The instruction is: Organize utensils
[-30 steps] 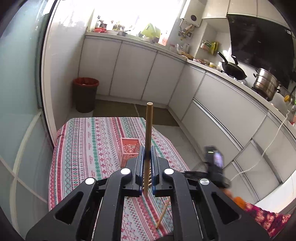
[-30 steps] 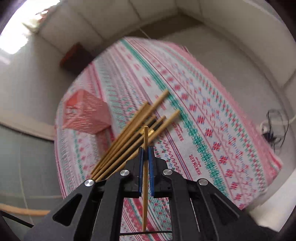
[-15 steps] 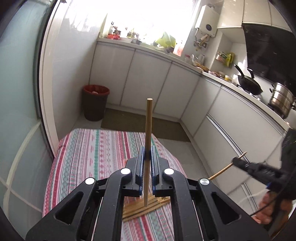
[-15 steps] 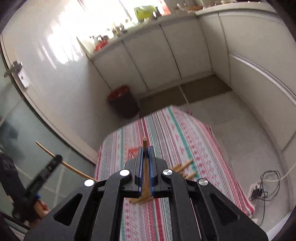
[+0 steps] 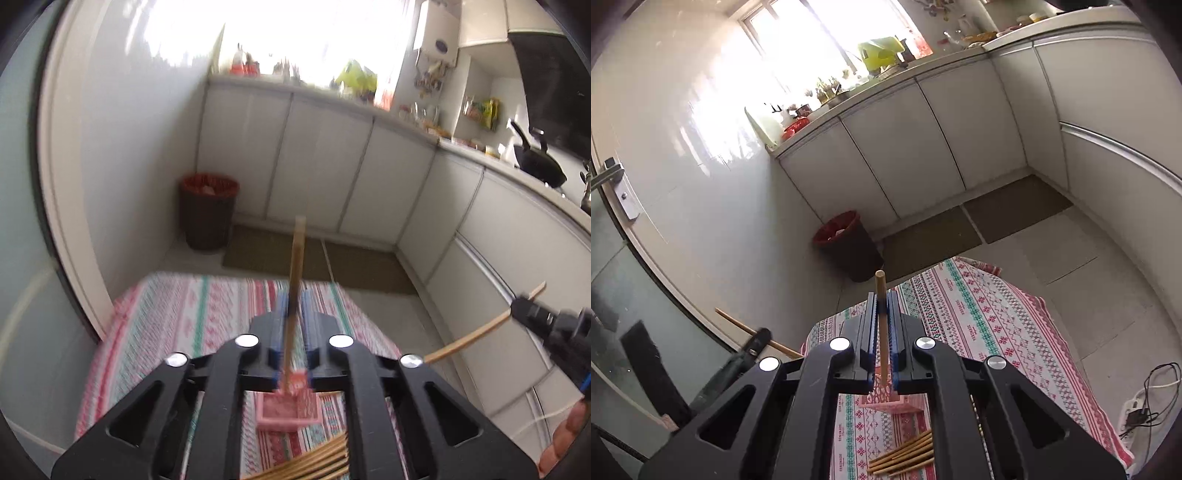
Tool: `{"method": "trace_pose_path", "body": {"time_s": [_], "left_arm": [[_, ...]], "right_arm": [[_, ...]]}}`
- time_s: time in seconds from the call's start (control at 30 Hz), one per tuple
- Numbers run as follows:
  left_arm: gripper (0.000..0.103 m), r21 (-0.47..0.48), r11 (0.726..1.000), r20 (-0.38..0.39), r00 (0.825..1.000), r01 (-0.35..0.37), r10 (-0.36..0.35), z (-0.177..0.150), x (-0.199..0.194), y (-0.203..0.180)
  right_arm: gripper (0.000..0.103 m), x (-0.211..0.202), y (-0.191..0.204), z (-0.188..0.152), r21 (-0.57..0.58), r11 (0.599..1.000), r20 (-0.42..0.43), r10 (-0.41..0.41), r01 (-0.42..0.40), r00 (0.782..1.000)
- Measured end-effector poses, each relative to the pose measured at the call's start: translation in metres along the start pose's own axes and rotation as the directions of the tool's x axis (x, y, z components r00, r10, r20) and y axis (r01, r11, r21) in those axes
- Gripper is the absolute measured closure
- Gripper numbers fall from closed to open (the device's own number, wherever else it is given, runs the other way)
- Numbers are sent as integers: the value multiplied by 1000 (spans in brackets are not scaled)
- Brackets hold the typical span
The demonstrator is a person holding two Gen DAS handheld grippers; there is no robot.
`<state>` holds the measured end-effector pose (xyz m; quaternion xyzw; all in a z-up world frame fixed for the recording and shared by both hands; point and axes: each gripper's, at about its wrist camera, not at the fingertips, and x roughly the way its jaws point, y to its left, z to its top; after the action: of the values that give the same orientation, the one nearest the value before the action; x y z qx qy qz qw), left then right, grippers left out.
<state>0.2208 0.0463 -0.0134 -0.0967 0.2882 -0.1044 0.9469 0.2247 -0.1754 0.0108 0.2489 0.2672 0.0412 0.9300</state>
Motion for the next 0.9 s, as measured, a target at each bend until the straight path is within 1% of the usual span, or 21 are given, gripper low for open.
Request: {"method": "trace_pose_path", "body": {"time_s": [0.03,0.07,0.1,0.13,0.17,0.27,0.4,0.53,0.63,0.67,0.7,0.77,0.83,0.9], "left_arm": [[69,-10,1000,-30,1000,5,-5,-2,6,4],[66,-18,1000,-32,999,0,-1,-2,6,9],[64,-29,1000,-17,1000,-8,7,0,2,13],[59,-38,999,-3,1000,-10,10,3,-3,16],[56,-52,999,16,1000,-6,7,6,-11,20],[50,-84,996,64,998,3,2,14,-29,27],[49,-100,995,91,996,-6,15,21,-43,32],[49,-108,994,88,996,-11,20,23,-46,36],[49,-106,994,88,996,-12,22,23,-49,39],[49,-103,995,88,996,-14,23,23,-50,39],[49,-98,995,88,996,-17,25,22,-52,38],[47,-86,996,97,995,-20,29,24,-56,35],[44,-76,997,106,994,-29,37,26,-60,31],[41,-75,996,113,992,-43,51,26,-65,29]], "right_arm": [[97,4,0,-3,-4,1000,-2,-3,3,1000],[97,8,0,-5,-10,1000,-3,-9,9,1000],[97,10,2,-7,-16,1000,-2,-15,15,1000],[97,14,3,-8,-22,1000,-4,-22,22,1000],[97,17,4,-9,-26,999,-5,-23,23,1000],[97,20,11,-12,-46,998,4,-36,37,999],[97,24,20,-17,-65,997,6,-43,43,999],[97,34,29,-24,-87,995,8,-54,55,998],[96,44,33,-29,-108,993,10,-40,41,999],[93,50,35,-30,-127,991,-4,-31,30,1000],[75,55,36,-31,-140,990,-22,-30,27,999],[57,52,35,-33,-135,990,-11,-36,34,999],[56,44,37,-32,-144,989,0,-42,42,999],[51,34,38,-31,-161,985,17,-63,65,998]]}}
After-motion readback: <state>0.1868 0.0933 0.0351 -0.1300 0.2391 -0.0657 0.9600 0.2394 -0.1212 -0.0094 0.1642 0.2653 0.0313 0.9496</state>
